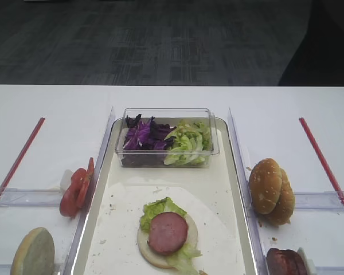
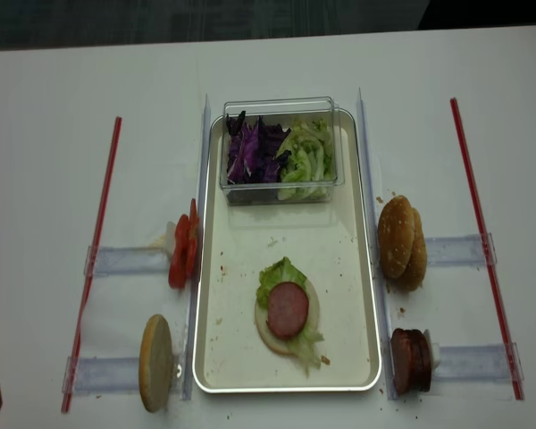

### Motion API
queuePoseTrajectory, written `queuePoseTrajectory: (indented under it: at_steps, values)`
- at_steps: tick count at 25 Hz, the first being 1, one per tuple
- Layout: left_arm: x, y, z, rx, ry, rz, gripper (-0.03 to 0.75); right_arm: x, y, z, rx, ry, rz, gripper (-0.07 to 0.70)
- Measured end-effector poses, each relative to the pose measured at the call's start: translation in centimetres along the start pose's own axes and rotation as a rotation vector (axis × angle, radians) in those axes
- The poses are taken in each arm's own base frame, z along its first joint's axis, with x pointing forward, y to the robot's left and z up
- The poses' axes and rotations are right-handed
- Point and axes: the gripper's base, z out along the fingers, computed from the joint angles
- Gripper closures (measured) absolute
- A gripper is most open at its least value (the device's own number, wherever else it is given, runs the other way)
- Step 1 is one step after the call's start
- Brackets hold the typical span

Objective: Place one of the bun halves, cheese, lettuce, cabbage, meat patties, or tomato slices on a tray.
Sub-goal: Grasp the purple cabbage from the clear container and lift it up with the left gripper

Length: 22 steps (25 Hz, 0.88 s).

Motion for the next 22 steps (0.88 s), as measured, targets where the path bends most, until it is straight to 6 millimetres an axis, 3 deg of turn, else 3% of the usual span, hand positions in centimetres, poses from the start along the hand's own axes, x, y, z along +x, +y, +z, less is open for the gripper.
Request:
queuePoseTrajectory:
  at_steps: [22]
  values:
    - [0.00,0.00,0.00,0.000,0.000,0.000,0.431,0.00,0.00,0.00,0.000,0.000,0.000,0.624]
